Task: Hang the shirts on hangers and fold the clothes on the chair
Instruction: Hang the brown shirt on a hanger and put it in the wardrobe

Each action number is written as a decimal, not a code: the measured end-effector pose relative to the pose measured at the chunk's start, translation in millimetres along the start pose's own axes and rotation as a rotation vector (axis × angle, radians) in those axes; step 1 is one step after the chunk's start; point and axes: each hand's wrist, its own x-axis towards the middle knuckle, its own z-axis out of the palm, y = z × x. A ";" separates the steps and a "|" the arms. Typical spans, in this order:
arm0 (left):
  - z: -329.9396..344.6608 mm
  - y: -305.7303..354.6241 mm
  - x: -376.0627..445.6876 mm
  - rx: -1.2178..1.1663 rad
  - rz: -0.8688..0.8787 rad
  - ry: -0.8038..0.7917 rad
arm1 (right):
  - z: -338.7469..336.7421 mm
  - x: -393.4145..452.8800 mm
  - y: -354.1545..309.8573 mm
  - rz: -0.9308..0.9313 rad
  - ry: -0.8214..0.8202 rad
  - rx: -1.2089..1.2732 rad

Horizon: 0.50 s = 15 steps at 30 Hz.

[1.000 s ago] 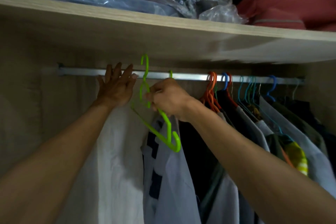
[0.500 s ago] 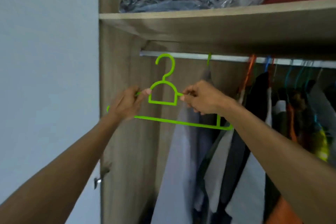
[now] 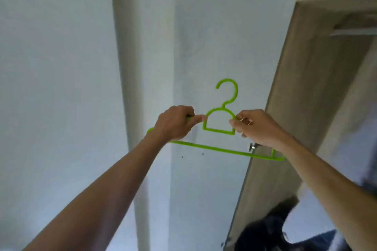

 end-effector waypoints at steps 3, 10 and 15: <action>-42.5 -53.8 -67.9 0.028 -0.110 -0.002 | 61.5 -15.9 -53.3 -0.093 -0.128 0.081; -180.7 -155.7 -267.4 0.114 -0.353 -0.009 | 210.8 -93.5 -206.2 -0.253 -0.448 0.171; -274.4 -185.7 -430.3 0.181 -0.467 0.000 | 298.5 -203.5 -314.7 -0.366 -0.556 0.317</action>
